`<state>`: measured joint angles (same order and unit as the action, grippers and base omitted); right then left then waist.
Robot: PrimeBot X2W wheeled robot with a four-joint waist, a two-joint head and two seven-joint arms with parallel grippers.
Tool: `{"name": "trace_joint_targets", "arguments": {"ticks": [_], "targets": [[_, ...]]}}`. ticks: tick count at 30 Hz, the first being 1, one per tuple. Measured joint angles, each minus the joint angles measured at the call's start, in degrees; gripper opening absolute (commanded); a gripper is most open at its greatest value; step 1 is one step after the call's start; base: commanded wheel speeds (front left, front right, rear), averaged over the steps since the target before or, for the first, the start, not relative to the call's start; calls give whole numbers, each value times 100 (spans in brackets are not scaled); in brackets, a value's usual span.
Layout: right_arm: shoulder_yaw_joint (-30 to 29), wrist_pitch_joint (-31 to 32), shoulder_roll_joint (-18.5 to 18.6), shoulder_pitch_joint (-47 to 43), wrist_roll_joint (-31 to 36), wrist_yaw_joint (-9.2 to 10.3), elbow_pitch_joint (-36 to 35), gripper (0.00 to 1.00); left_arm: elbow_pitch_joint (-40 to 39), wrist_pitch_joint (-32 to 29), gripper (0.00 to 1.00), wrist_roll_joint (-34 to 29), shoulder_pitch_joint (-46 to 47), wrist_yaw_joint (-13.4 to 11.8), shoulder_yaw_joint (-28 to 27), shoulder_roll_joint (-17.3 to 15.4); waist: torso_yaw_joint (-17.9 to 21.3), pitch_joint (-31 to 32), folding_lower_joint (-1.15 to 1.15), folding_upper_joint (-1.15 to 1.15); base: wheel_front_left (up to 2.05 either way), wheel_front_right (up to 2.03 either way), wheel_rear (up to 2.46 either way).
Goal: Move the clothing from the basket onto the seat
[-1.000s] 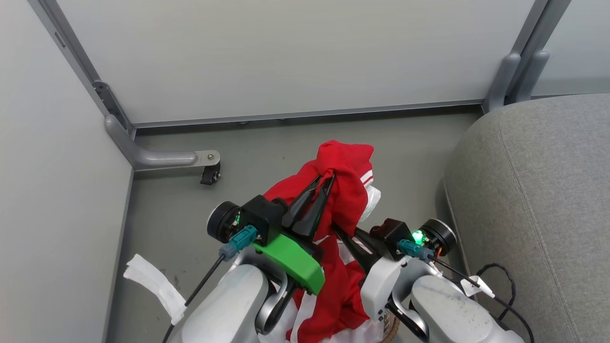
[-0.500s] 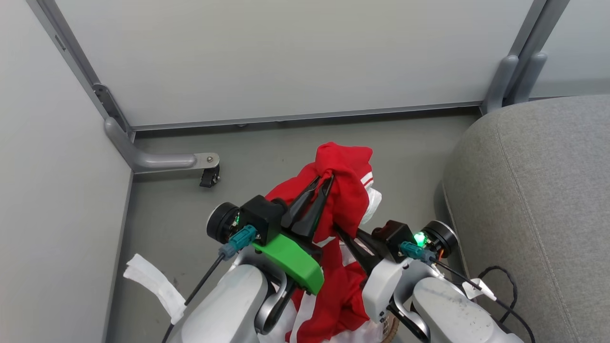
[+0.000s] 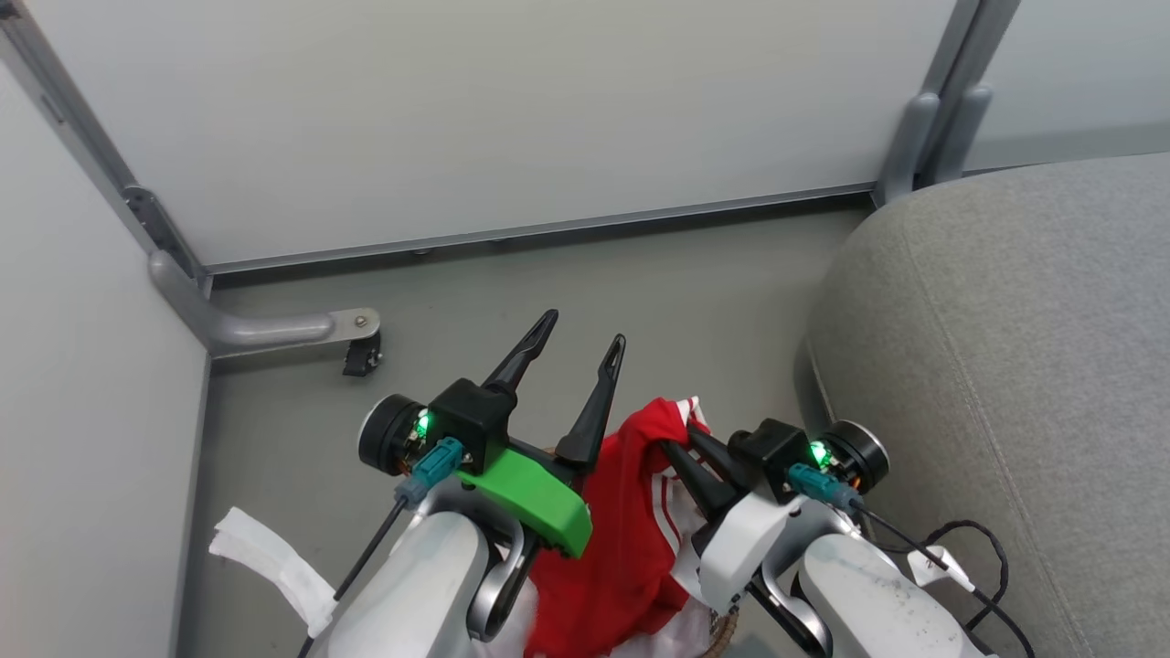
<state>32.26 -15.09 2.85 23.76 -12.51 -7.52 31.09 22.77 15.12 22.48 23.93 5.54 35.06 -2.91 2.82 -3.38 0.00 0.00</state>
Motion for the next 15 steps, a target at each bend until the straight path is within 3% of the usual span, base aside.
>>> {"name": "trace_joint_targets", "arguments": {"ticks": [15], "targets": [[-772, 0, -2, -706, 234, 0, -1168, 0, 92, 0, 100, -405, -422, 153, -595, 8, 1448, -68, 0, 0, 0, 0, 0]]}}
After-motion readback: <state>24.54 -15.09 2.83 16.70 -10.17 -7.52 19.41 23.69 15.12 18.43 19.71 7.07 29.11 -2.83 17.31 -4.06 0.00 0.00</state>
